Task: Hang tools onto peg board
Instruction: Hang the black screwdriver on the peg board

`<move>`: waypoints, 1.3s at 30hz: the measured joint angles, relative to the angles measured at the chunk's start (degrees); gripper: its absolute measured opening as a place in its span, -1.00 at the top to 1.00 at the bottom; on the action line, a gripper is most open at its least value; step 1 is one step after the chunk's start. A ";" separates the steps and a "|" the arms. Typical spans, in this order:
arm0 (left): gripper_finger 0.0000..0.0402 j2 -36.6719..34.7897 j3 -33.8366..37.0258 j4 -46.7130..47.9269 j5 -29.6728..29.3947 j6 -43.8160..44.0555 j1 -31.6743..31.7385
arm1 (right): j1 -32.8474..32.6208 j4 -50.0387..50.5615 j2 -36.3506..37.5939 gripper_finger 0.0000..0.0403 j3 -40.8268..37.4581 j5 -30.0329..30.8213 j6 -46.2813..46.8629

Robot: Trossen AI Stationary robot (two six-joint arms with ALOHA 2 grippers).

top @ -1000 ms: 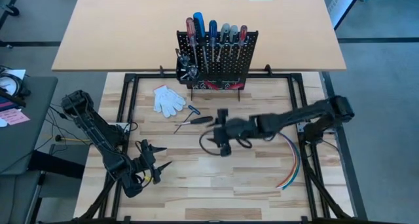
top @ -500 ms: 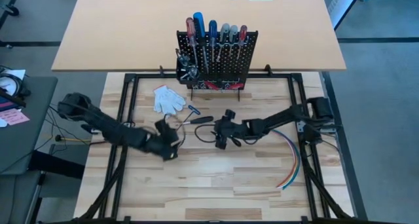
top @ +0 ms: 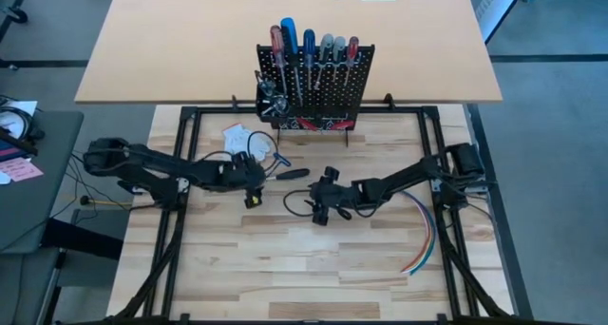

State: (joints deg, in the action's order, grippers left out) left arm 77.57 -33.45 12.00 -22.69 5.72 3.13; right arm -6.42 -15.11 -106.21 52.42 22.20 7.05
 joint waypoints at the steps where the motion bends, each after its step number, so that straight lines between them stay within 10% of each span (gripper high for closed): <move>1: -0.46 0.51 0.00 -0.17 0.31 -1.16 0.92 | -0.15 -0.20 0.00 -0.18 0.00 0.00 0.00; 11: 0.00 12.10 -0.37 -7.67 6.57 -5.40 7.32 | -0.30 -0.63 0.00 -0.18 0.02 0.01 -0.11; 22: 0.91 12.32 -0.07 -7.76 3.03 -0.94 0.59 | -2.23 -1.06 0.97 -0.18 0.02 4.30 -2.55; 39: 0.93 -1.67 0.24 0.26 -17.76 18.58 -20.97 | -4.09 -13.93 6.47 -0.18 -10.64 11.64 0.53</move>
State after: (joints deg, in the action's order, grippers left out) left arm 75.90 -33.21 12.26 -40.45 24.29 -17.84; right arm -10.51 -29.04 -99.74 41.78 33.84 7.59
